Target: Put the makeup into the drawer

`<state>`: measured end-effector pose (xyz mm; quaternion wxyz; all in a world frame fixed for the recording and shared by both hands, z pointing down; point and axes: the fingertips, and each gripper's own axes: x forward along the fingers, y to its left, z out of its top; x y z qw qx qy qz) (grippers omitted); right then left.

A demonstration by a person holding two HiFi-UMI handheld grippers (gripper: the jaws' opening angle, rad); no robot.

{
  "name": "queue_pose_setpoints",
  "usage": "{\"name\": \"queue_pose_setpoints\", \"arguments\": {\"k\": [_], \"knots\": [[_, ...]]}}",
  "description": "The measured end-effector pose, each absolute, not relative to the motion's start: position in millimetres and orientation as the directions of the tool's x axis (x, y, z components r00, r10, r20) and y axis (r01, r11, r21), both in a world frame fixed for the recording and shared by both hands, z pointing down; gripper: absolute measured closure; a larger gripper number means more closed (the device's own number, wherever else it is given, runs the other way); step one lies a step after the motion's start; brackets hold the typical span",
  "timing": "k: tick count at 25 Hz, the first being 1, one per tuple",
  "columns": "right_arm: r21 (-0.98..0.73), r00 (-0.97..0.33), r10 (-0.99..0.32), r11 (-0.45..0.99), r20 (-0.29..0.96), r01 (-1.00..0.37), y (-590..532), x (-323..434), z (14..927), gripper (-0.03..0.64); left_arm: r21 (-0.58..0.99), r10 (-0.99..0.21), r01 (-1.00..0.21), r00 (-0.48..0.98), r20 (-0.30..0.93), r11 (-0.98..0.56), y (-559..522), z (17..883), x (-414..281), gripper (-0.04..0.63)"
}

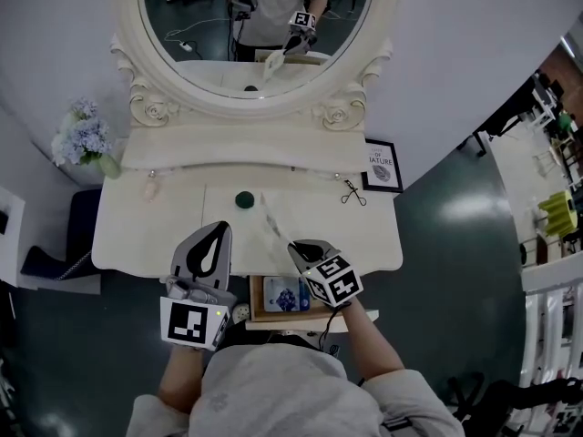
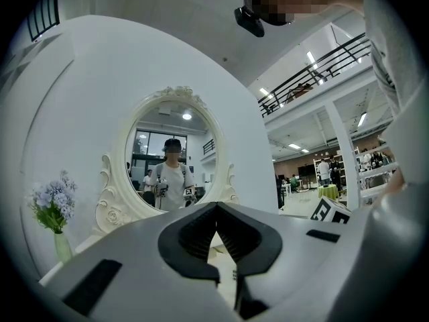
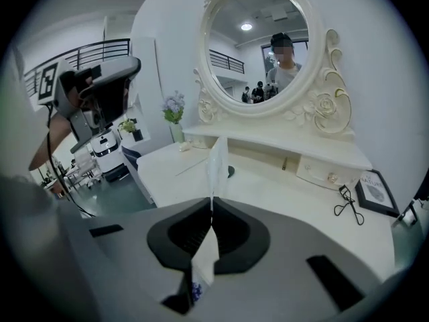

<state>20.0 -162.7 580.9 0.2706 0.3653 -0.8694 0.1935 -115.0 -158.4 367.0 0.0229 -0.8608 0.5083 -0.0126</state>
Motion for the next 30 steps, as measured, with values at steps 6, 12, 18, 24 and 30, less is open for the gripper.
{"name": "queue_pose_setpoints", "arguments": {"k": [6,12,18,24,30], "knots": [[-0.135,-0.676,-0.474,0.755,0.564,-0.642,-134.3,15.1,558.5,0.595,-0.043,-0.879,-0.878,0.477,-0.011,-0.476,-153.8,364.2,-114.3,0.58],[-0.145,-0.731,-0.408,0.814,0.547,-0.563,-106.1,21.9,548.8,0.595,-0.048,-0.88,-0.881,0.473,-0.036,-0.471,-149.5,358.1,-110.3,0.58],[-0.18,-0.768,-0.355,0.839,0.533,-0.514,-82.7,30.8,546.2,0.595,-0.051,-0.878,-0.879,0.477,-0.039,-0.475,-145.8,356.8,-104.7,0.58],[-0.202,-0.771,-0.33,0.841,0.544,-0.503,-63.6,38.9,550.5,0.595,-0.054,-0.876,-0.876,0.481,-0.041,-0.479,-141.7,355.0,-100.1,0.58],[-0.233,-0.764,-0.311,0.828,0.565,-0.51,-47.4,46.9,562.6,0.595,-0.055,-0.874,-0.874,0.484,-0.041,-0.482,-137.4,354.8,-96.1,0.58]]}}
